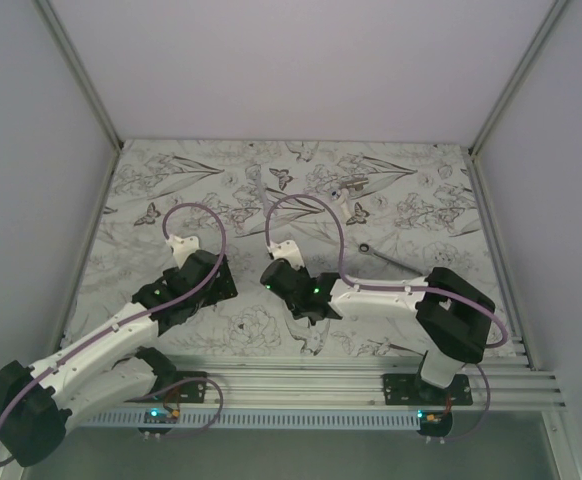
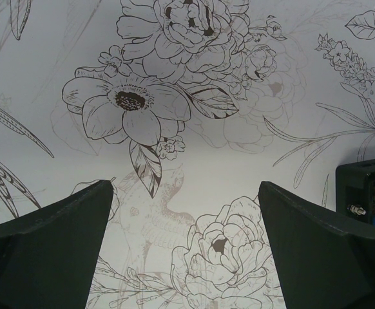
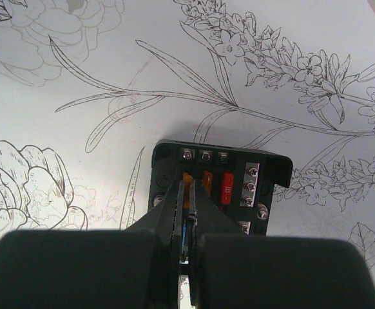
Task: Snap on the fuse box
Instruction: Install the fuse at the fuse box base.
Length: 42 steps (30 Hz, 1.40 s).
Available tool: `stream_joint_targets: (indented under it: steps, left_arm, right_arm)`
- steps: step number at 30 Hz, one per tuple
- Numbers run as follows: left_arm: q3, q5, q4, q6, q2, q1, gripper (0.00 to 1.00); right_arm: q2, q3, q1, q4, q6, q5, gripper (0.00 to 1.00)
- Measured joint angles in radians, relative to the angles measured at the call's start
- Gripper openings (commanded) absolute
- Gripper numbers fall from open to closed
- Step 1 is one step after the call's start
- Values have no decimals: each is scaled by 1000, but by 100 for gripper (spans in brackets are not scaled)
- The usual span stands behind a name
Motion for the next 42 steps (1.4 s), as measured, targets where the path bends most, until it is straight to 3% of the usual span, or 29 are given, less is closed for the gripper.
stream_joint_targets:
  steps: [17,27,42]
  left_arm:
    - [0,0,-1,-8,-3,0,100]
    - [0,0,-10,-8,-14,0,100]
    - [0,-3,-22,-16,-21,0,100]
  right_arm:
    - [-63,-91,4,67,-11,-2,0]
    - [21,22,-3,28,-47,-64,0]
    - [142,236,-10,-214,-56,-88,0]
